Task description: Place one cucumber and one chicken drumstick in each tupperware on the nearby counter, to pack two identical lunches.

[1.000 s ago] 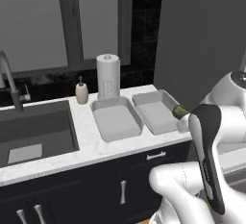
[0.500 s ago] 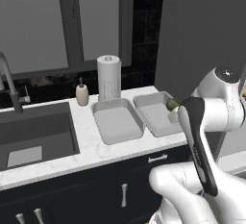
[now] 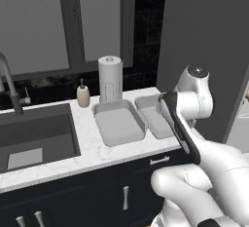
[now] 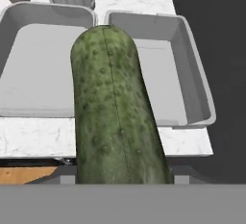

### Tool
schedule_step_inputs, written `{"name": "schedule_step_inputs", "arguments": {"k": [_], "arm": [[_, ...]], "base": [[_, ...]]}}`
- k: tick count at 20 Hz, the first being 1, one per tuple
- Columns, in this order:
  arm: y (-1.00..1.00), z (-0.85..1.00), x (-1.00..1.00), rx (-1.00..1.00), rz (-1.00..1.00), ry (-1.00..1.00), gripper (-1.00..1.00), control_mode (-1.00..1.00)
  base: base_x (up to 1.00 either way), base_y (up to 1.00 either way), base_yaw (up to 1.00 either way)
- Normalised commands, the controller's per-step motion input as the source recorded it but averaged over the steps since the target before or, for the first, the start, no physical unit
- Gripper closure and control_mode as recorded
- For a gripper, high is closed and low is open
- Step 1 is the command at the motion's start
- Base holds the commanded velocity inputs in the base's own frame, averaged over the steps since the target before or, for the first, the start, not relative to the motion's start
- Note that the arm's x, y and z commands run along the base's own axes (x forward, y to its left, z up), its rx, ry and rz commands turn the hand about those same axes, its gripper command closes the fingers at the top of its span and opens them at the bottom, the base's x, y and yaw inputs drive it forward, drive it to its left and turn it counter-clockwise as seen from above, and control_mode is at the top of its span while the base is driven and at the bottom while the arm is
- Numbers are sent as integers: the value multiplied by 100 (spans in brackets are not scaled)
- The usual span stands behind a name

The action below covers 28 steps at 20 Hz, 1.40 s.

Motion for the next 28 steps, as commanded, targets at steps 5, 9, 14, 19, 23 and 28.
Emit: {"name": "schedule_step_inputs", "arguments": {"k": [5, 9, 14, 19, 23, 28], "arm": [[0, -39, 100, -6, -7, 13, 100, -100], [-8, -28, 100, 0, -4, 7, 100, -100], [-39, -16, 83, 0, 0, 25, 100, -100], [-13, -57, 30, 0, 1, 15, 100, -100], [0, -72, 9, 0, 7, 1, 100, -100], [0, -32, 5, 3, 6, -6, 100, -100]], "base": [[0, 0, 0], [0, 0, 0], [0, 0, 0], [0, 0, 0], [0, 0, 0], [0, 0, 0]]}}
